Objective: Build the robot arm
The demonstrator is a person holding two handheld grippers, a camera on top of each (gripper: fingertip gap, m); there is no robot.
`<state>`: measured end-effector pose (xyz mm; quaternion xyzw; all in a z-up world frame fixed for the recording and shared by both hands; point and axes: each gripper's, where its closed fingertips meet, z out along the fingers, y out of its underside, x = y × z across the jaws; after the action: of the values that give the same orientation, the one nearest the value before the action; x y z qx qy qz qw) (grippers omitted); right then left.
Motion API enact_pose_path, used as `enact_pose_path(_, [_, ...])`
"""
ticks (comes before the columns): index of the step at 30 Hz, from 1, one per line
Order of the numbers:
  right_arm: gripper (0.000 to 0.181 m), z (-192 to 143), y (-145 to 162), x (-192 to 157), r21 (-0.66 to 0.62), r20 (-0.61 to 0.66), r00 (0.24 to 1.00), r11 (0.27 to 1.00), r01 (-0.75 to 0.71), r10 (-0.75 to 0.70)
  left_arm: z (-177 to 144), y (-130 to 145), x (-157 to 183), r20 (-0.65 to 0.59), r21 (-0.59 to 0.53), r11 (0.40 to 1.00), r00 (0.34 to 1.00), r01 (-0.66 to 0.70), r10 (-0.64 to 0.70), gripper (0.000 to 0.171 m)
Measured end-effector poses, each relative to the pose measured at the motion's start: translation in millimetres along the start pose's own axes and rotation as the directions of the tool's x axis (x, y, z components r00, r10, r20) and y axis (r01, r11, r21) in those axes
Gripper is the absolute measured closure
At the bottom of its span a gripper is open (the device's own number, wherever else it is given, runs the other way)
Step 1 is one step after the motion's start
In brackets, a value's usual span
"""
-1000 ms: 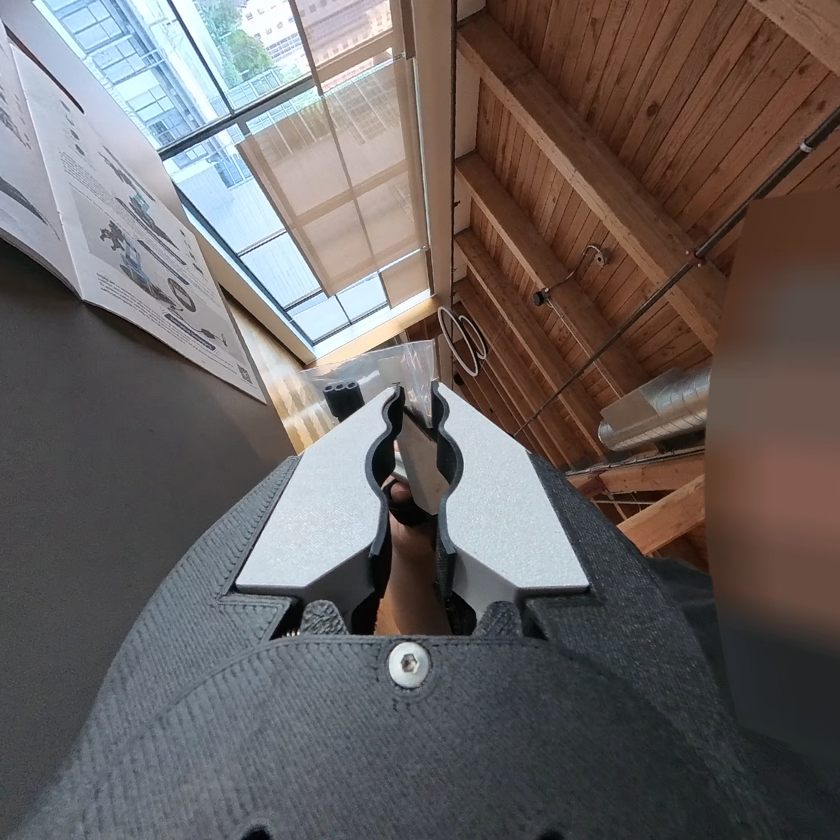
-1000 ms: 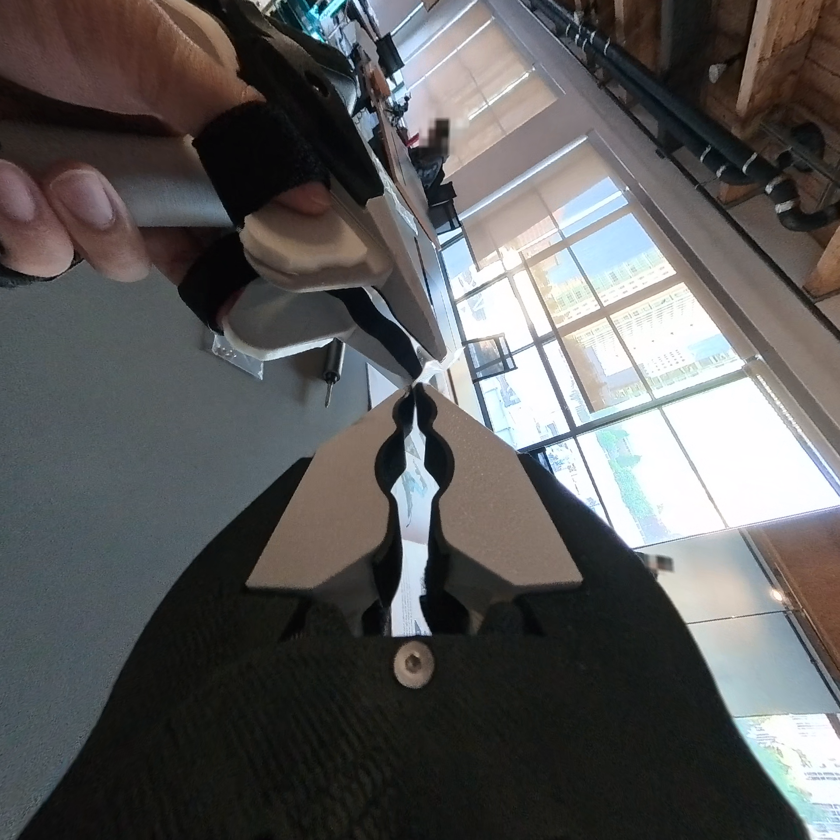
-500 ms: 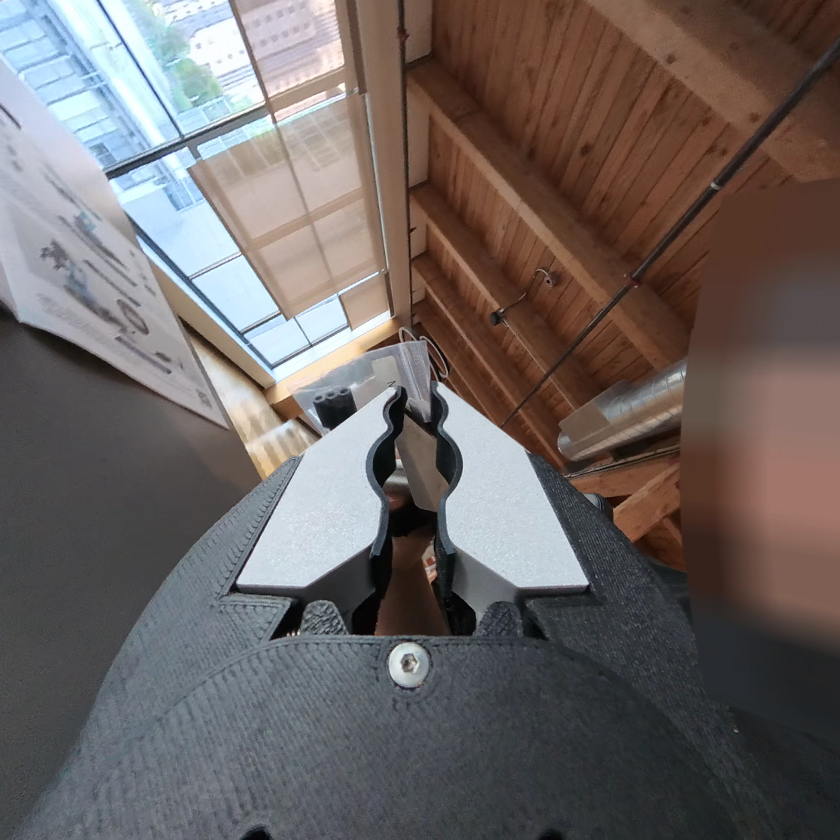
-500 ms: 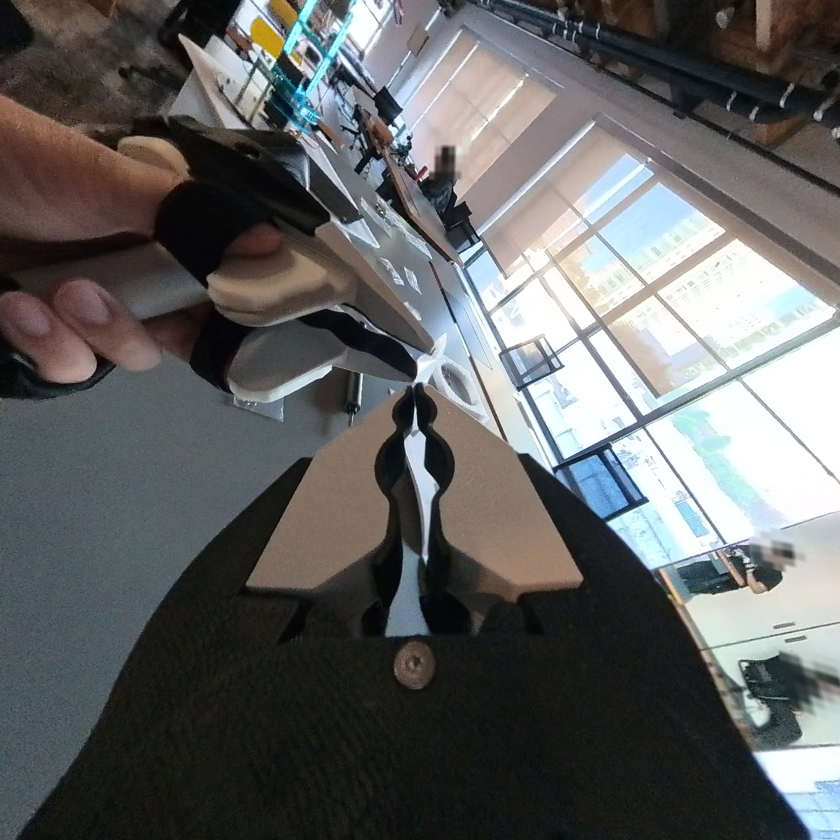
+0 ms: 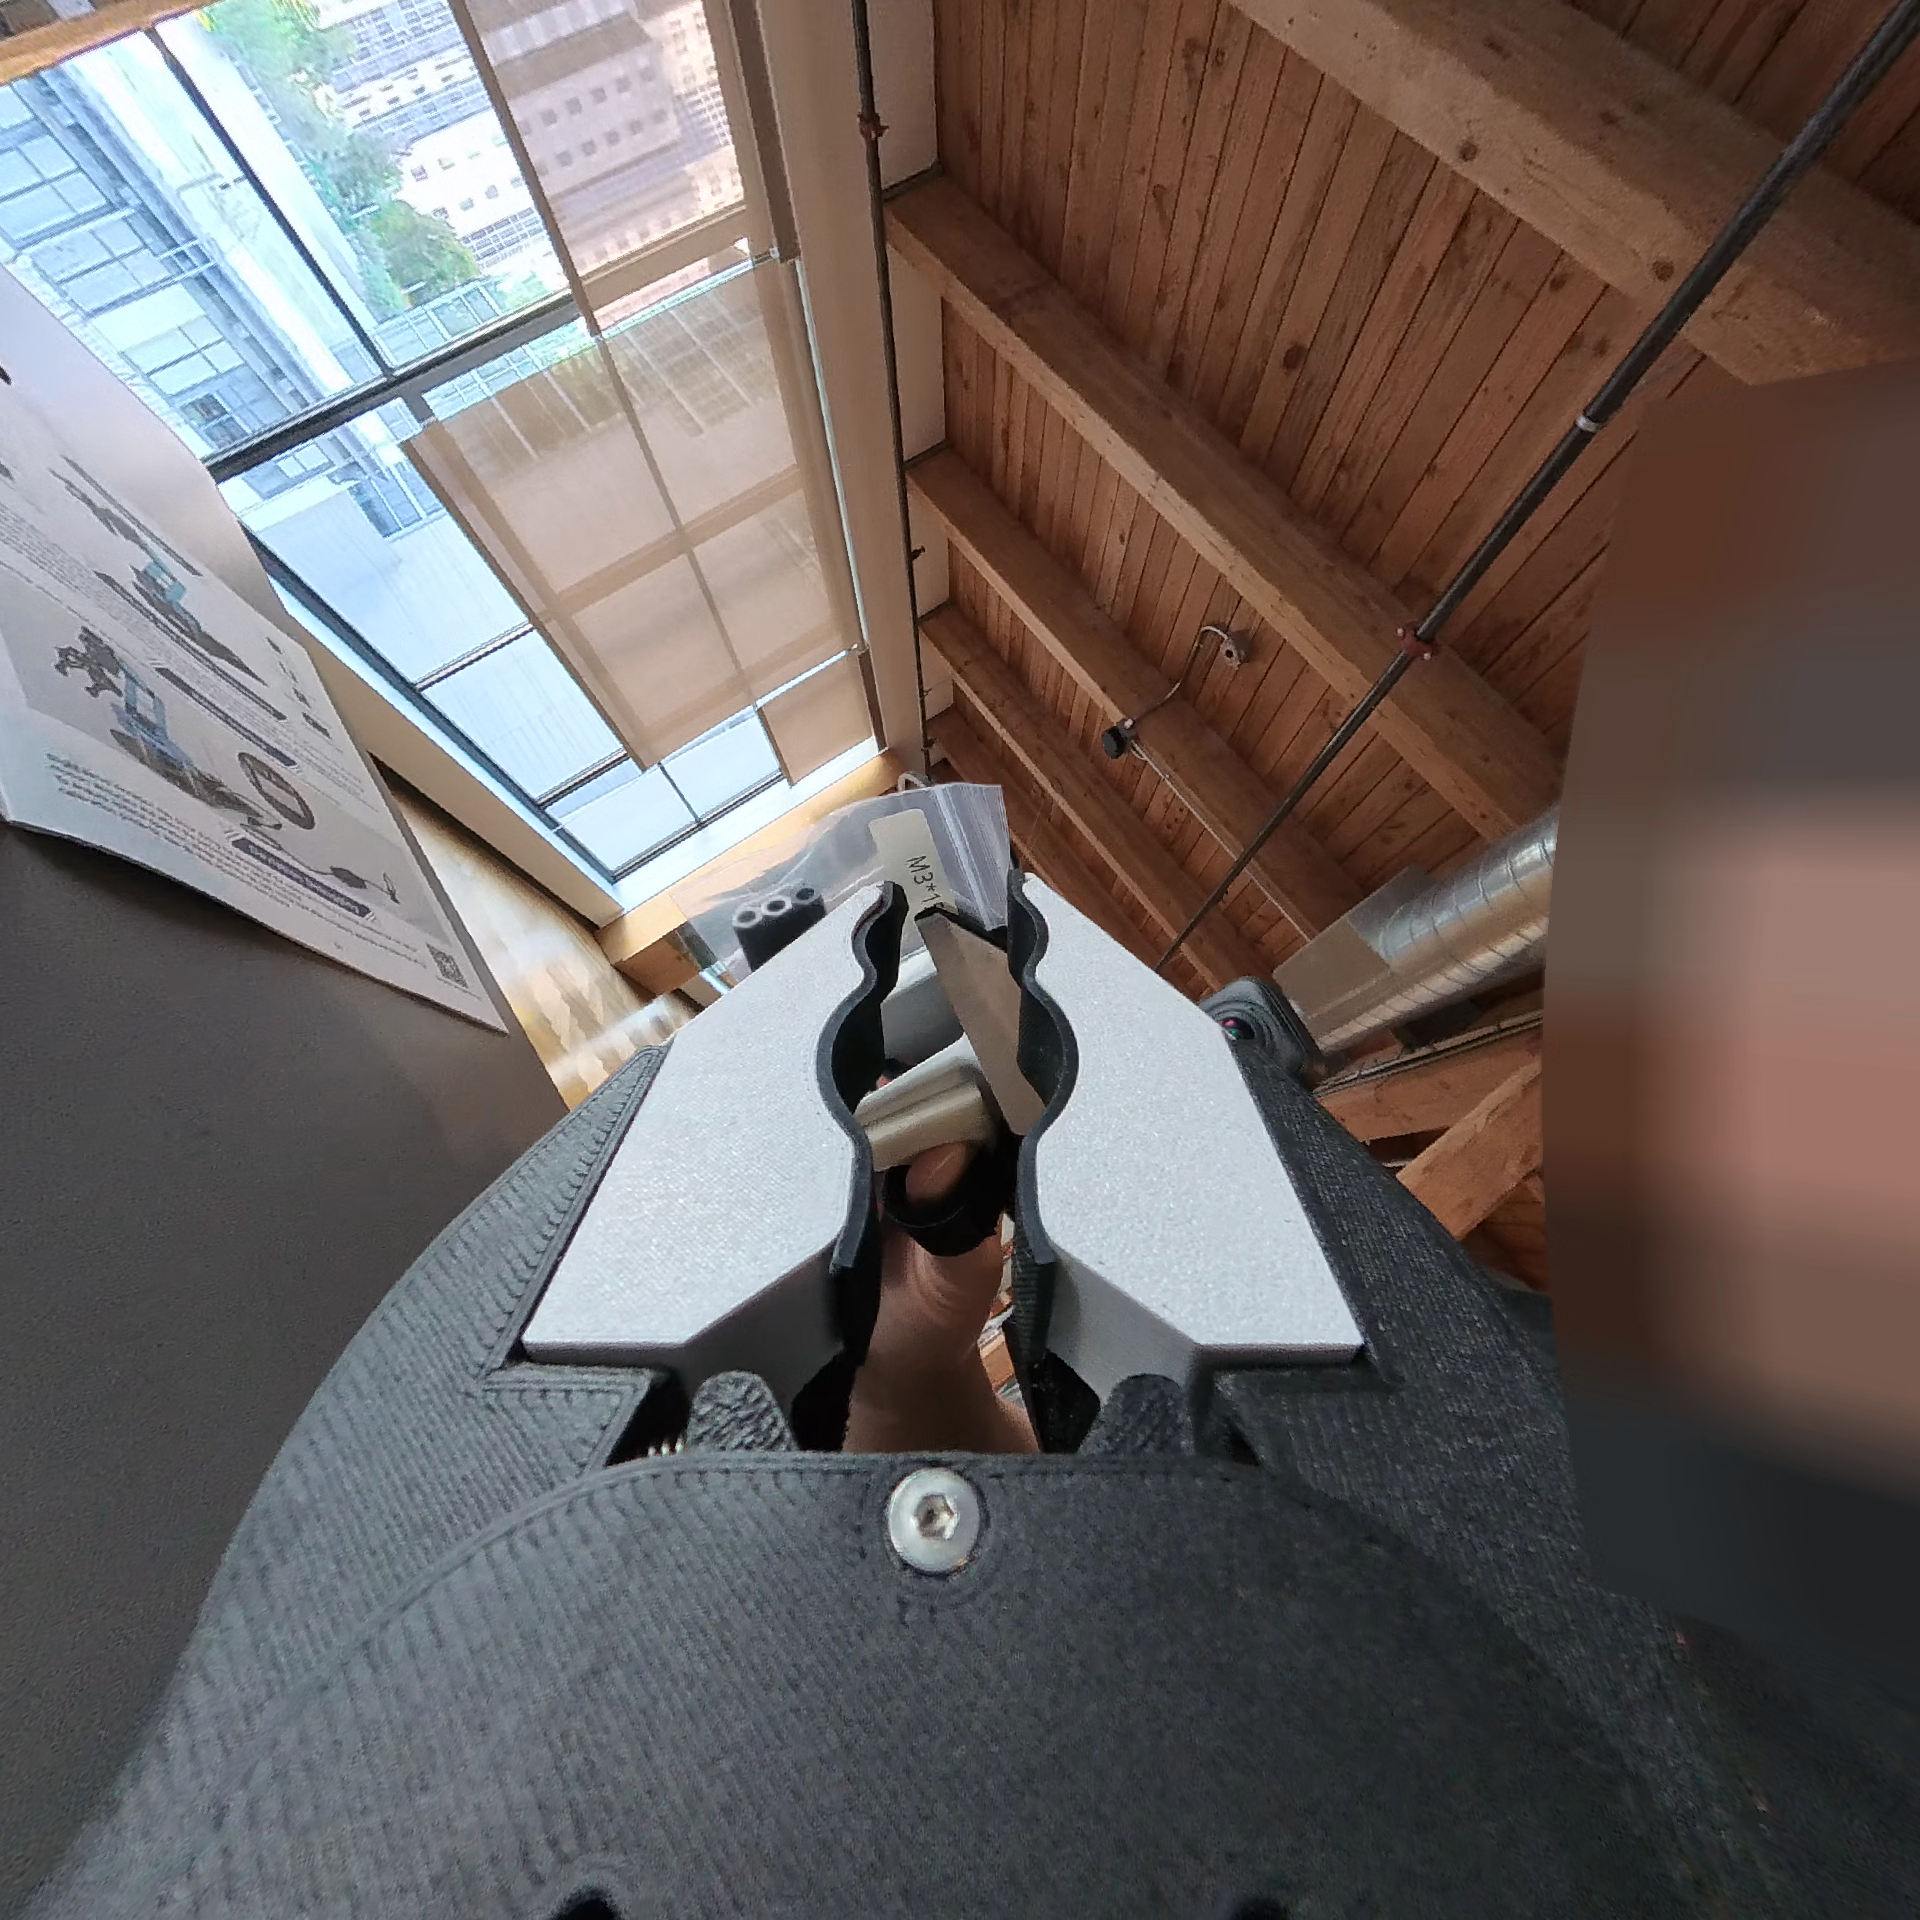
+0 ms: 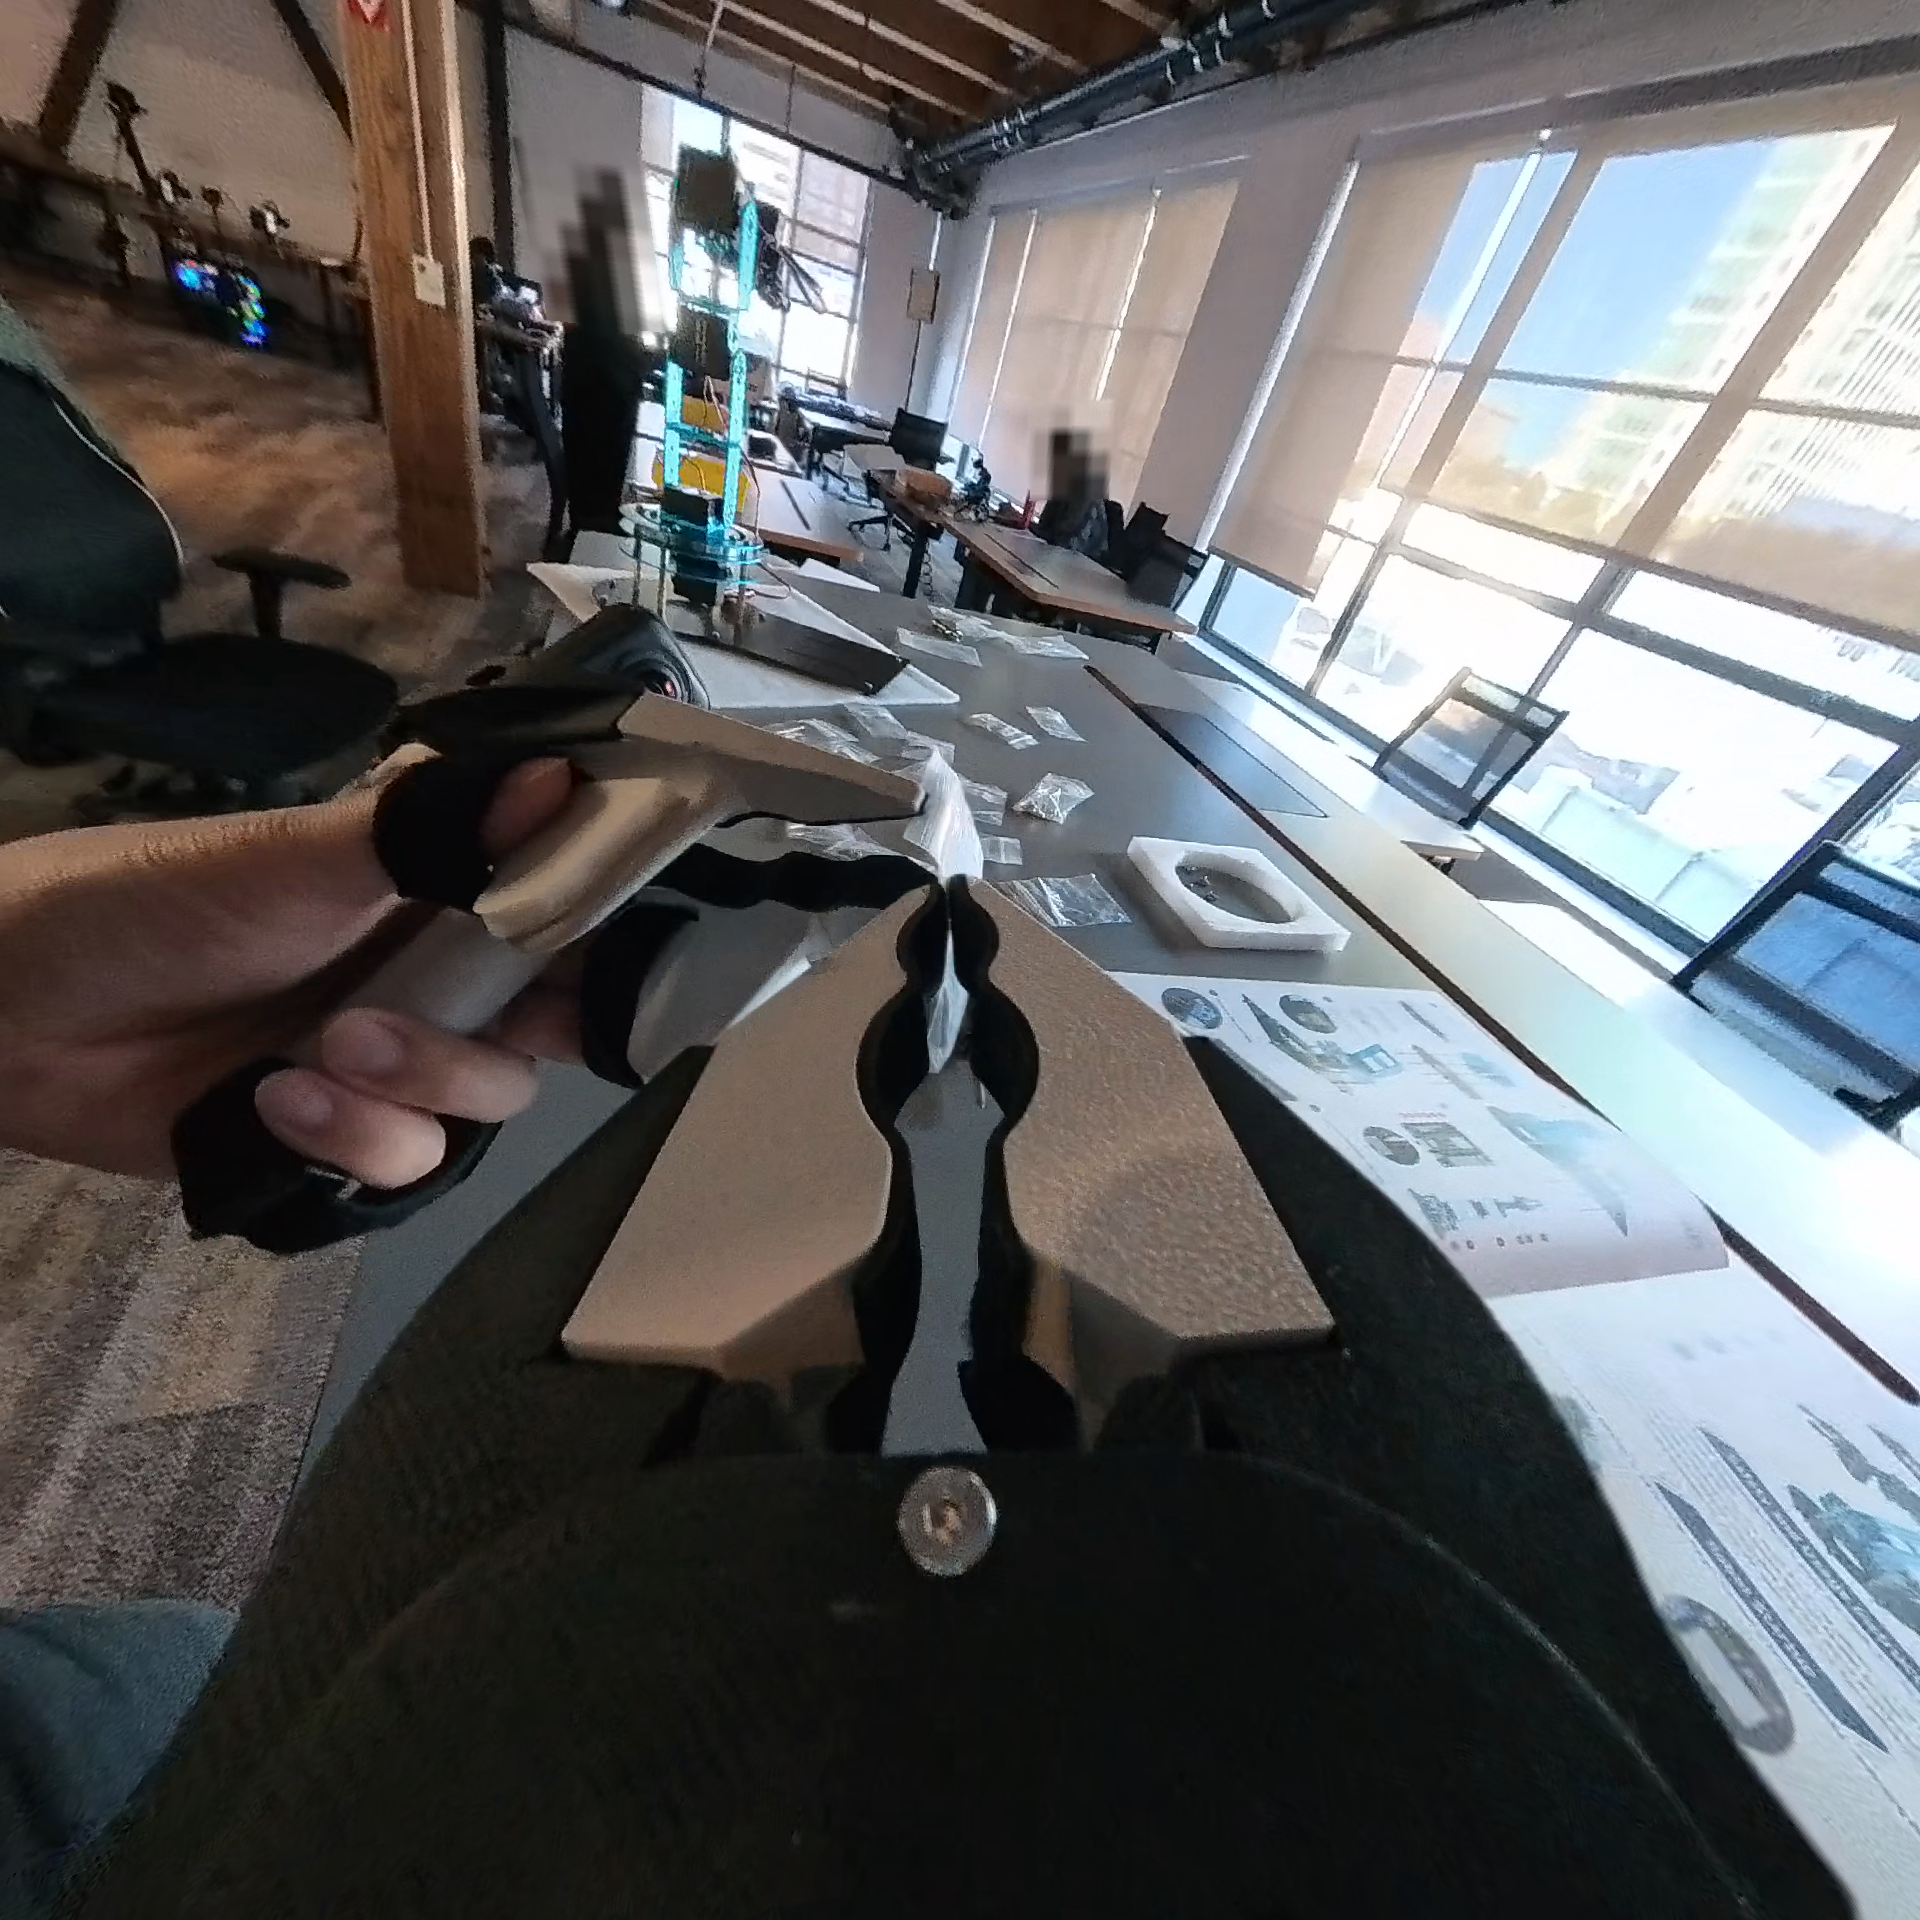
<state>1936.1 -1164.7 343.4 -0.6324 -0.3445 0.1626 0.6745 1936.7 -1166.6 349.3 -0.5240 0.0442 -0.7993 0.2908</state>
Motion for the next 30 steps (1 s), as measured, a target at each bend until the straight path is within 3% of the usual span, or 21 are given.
enact_pose_path(15, [0.181, 4.8, -0.9, -1.8, 0.01, 0.025, 0.998, 0.999, -0.049, 0.049, -2.6, -6.3, 0.6, -0.002, 0.021, 1.0, 1.0, -0.006, 0.006, 0.152])
enact_pose_path(30, [0.181, 5.2, 4.5, -2.9, -0.035, -0.04, 0.987, 0.987, 0.156, -0.157, -2.1, -5.5, -5.9, 0.025, 0.026, 1.0, 1.0, 0.006, -0.007, 0.151])
